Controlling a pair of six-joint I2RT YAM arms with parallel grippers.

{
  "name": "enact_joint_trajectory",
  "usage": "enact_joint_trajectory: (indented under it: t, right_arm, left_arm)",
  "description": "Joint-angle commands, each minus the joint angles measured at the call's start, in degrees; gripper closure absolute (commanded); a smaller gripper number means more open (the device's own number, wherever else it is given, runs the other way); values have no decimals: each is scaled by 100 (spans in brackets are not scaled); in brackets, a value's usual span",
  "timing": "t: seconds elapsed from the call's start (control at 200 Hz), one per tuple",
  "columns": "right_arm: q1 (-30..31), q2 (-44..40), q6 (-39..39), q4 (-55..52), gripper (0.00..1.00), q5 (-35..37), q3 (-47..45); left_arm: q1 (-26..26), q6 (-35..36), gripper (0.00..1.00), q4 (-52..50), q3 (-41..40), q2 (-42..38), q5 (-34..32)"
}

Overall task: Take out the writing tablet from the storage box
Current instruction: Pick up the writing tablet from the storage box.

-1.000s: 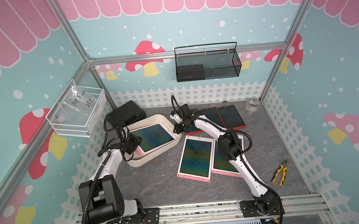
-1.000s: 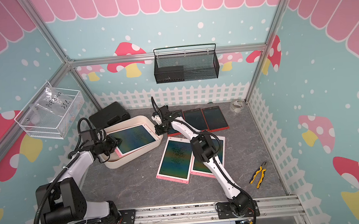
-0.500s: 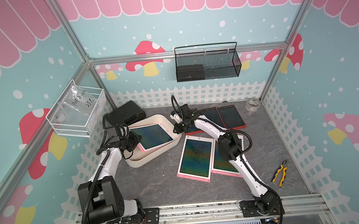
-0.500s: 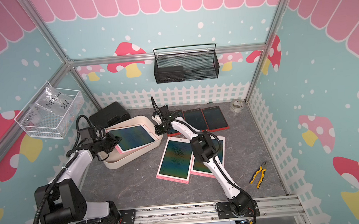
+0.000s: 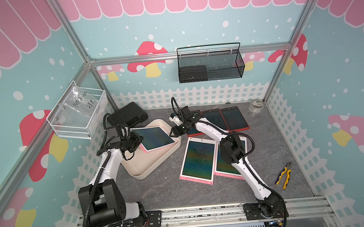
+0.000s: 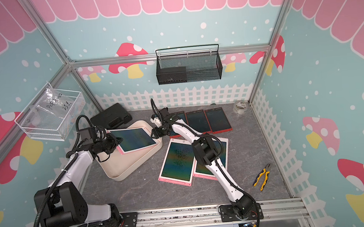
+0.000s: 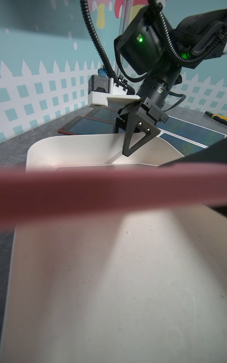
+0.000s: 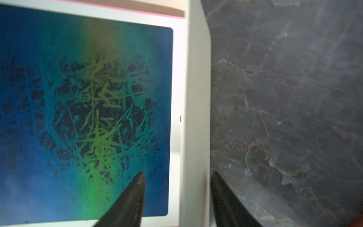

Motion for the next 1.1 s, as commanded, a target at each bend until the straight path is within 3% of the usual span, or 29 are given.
enact_joint_trajectory:
  t: [0.0, 0.2, 0.52, 0.841, 1.096]
  right_arm:
    - [-16, -172, -1, 204, 34, -142, -98]
    - [-251, -444, -103, 357, 29, 373, -163]
    - [-680, -912, -169, 322, 24, 434, -53]
    - [-742, -1950, -90, 286, 26, 332, -1390]
    - [-919, -2759, 539, 12, 30, -80, -2133]
  left_arm:
    - [16, 430, 93, -353, 106, -155, -160]
    - [11, 453, 94, -469, 42, -464, -223]
    - [9, 200, 95, -541, 124, -990, -296]
    - [-122, -259, 95, -646, 620, -1209, -347]
    - [-438, -712, 96, -627, 1277, -986, -571]
